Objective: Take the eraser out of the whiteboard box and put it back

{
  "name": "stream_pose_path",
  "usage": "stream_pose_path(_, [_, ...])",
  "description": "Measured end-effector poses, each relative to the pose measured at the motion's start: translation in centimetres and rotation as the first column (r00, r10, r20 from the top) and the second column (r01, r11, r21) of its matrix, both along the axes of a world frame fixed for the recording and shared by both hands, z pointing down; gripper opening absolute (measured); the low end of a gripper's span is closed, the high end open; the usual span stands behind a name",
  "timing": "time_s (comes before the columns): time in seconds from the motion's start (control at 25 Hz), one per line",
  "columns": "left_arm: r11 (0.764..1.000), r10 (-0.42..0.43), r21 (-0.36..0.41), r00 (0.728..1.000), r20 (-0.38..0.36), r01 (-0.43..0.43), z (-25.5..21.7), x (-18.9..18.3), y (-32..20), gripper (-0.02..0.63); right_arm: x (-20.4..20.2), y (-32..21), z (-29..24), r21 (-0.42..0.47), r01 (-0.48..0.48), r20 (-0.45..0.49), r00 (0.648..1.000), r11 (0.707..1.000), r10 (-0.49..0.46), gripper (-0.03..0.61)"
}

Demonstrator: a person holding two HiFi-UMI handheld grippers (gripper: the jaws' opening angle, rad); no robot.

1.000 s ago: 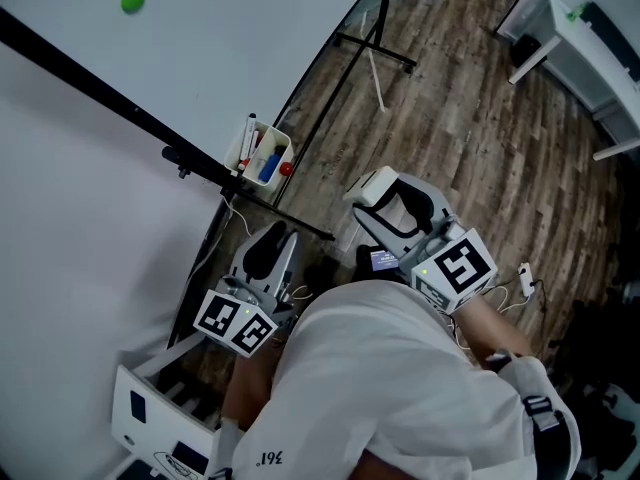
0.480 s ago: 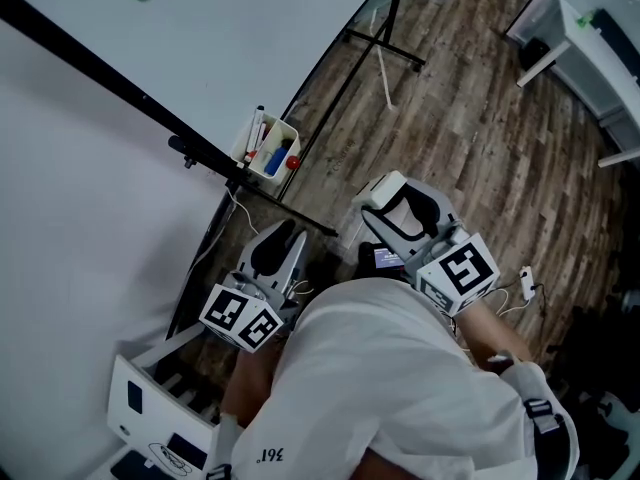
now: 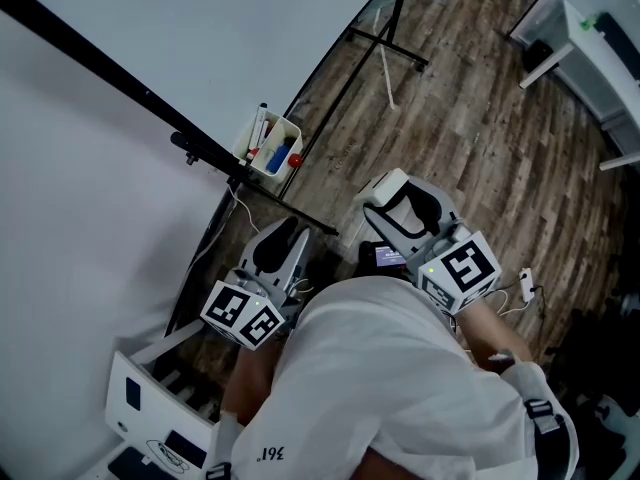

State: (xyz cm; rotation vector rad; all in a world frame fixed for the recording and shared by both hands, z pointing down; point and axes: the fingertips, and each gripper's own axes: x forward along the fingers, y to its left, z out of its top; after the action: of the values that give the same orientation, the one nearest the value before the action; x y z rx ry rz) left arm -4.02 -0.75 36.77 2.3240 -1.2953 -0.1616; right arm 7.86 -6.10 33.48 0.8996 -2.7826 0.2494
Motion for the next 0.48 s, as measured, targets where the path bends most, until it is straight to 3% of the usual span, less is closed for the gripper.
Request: stream_pose_path(0.48, [1.000,-0.002,-0.008,1.000,-0.003,0.002,0.30,-0.15,-0.18,0.118,0.06,-0.37,0.49,-0.009,-0.004,-0.002,1.000,1.000,0.004,0.264])
